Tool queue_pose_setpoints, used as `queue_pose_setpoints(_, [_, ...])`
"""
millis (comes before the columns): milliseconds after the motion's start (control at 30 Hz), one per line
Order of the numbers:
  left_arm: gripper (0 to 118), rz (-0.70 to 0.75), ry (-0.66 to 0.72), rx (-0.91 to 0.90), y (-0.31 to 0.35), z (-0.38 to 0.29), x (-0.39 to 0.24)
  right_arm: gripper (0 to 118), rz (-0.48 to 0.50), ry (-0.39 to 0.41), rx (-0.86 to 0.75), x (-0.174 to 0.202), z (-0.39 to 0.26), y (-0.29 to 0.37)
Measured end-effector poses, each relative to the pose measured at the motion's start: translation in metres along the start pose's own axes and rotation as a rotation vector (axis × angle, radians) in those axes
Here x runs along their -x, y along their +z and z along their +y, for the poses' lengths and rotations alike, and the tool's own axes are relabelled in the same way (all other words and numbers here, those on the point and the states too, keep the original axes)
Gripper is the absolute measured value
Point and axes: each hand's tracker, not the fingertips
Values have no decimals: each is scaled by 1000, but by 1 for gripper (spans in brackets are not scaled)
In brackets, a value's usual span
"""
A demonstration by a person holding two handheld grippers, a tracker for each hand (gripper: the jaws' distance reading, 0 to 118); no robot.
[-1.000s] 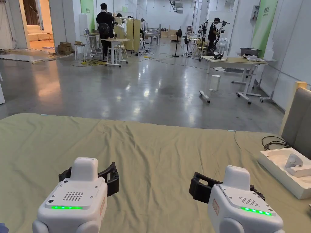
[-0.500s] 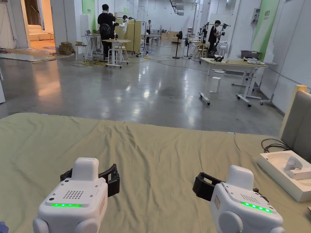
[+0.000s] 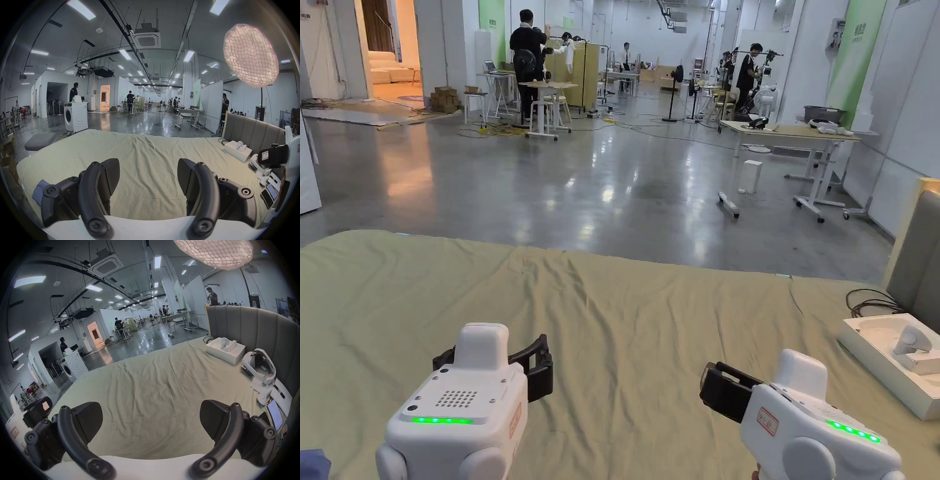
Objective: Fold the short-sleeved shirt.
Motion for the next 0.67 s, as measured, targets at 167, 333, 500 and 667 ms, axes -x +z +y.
queue_pose_setpoints(167, [78,-3,-10,-14,-1,0,0,118,39,-39,-60,-5,-2,3])
queue_pose_setpoints(333, [78,-19,-29,-8,-3,0,-1,118,25,13,-88,-5,-3,2])
queue_pose_setpoints(500, [78,-12,-51,-15,-4,0,-4,118,-2,82,-176,1,-5,11])
queue_pose_setpoints(667, [78,7,-52,-9,-4,0,-5,118,-64,190,-223,11,-7,14])
